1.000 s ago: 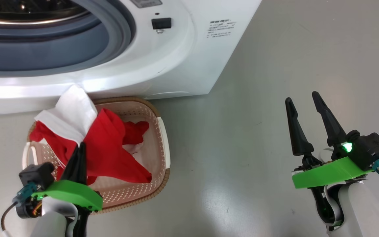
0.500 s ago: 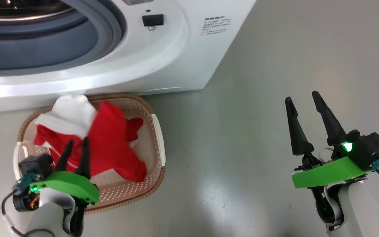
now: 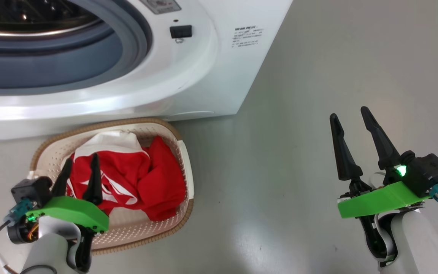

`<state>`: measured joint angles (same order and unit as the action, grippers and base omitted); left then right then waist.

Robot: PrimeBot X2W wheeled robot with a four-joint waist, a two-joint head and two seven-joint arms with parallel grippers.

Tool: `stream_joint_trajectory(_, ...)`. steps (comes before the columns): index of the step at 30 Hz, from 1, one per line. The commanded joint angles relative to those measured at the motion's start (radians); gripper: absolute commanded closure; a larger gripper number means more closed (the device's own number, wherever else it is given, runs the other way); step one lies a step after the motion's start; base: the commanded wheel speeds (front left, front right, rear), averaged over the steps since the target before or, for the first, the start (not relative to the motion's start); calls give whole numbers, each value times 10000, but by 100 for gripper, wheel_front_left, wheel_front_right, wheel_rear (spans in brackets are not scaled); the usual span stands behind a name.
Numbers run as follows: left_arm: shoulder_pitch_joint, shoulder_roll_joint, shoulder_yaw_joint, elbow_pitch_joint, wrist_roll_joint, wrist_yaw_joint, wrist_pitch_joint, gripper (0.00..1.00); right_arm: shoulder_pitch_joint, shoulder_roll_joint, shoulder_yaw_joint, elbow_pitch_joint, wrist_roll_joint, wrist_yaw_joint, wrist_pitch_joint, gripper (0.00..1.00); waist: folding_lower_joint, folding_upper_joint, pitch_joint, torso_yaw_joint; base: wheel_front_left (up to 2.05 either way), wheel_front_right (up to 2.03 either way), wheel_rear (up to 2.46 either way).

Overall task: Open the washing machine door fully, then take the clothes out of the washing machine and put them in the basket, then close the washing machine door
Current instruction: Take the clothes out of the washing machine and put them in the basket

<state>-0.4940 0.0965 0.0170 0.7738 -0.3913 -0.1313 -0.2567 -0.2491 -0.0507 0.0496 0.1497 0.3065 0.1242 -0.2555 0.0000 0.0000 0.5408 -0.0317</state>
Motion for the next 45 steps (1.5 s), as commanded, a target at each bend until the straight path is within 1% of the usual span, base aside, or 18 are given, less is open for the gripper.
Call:
stream_joint_trajectory(1,347,259,363,-324,120,6,-51,0,124,5,232,-168,-44,65,-63,0,0,0,-231,16,0,0,0)
stream_joint_trajectory(17,1589,147,1035,-2381,811,6,-51,0,749,5,253,201,-85,65,-63,0,0,0,-1972,67,0,0,0)
stream_joint_trajectory(33,3351,232,672,-4748,993,6,-51,0,1820,5,118,391,-138,65,-63,0,0,0,-3529,74,0,0,0)
stream_joint_trajectory(45,4766,259,656,-5710,1112,6,-51,0,2712,5,-82,373,-147,65,-63,0,0,0,-4310,91,0,0,0)
